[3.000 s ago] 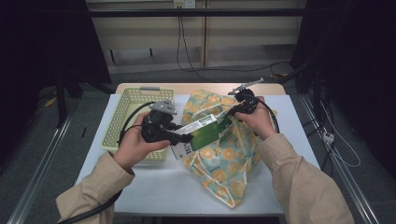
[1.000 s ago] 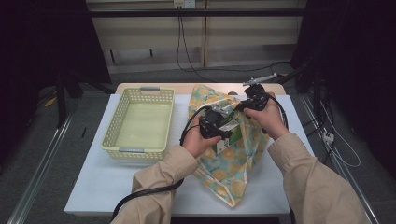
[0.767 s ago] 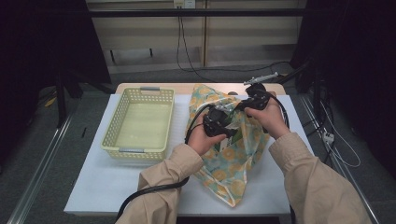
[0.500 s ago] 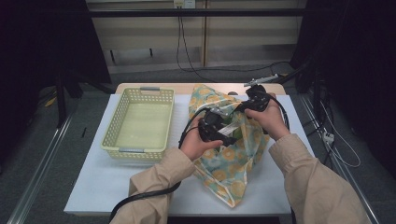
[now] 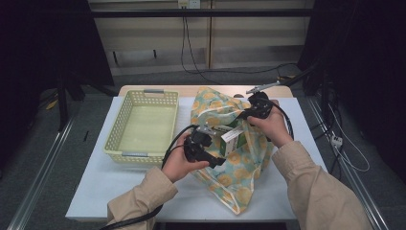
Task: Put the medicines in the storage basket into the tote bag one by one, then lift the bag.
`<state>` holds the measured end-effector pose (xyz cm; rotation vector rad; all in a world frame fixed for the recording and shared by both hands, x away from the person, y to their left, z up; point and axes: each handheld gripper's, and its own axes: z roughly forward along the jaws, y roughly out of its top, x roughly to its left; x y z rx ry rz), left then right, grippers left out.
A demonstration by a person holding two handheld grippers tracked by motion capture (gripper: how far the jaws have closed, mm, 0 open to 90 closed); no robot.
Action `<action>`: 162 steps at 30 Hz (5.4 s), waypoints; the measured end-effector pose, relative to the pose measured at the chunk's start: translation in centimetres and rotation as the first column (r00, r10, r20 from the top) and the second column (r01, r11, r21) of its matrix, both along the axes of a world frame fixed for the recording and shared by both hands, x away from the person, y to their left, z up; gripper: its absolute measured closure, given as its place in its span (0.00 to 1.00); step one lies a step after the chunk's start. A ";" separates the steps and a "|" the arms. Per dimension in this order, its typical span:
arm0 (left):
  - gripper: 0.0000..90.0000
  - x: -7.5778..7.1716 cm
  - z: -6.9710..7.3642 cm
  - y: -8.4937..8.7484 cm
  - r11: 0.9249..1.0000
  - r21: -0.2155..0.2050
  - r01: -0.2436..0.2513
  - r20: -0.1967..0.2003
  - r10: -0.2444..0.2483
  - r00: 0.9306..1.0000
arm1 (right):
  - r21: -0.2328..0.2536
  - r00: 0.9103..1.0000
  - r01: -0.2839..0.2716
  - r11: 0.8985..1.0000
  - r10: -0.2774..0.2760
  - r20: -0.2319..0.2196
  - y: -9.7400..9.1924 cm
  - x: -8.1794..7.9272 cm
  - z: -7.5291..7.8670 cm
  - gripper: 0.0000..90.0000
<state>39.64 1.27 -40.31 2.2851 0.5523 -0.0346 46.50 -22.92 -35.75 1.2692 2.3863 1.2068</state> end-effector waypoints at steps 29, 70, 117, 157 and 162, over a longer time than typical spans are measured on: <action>0.45 -2.8 -4.5 1.6 0.992 0.091 0.086 0.066 -0.092 0.994 | 0.017 1.000 0.007 1.000 -0.007 -0.017 -0.5 0.1 -0.8 0.98; 1.00 -1.1 1.4 4.5 0.998 -0.059 0.008 -0.034 -0.010 0.999 | 0.033 1.000 -0.002 0.999 0.003 -0.014 -0.1 -0.2 -0.7 0.98; 1.00 7.3 16.7 3.3 0.969 -0.201 -0.140 0.093 0.162 0.982 | 0.137 0.994 -0.051 0.989 0.036 0.107 -0.7 0.3 9.7 0.98; 0.17 5.7 14.4 5.7 0.967 -0.086 -0.239 0.087 0.246 0.965 | 0.157 0.987 -0.153 0.976 0.141 0.081 1.7 -3.0 10.1 0.22; 0.13 5.5 13.8 6.4 0.970 -0.071 -0.234 0.094 0.240 0.966 | 0.139 0.987 -0.152 0.979 0.143 0.075 1.0 -3.3 9.9 0.20</action>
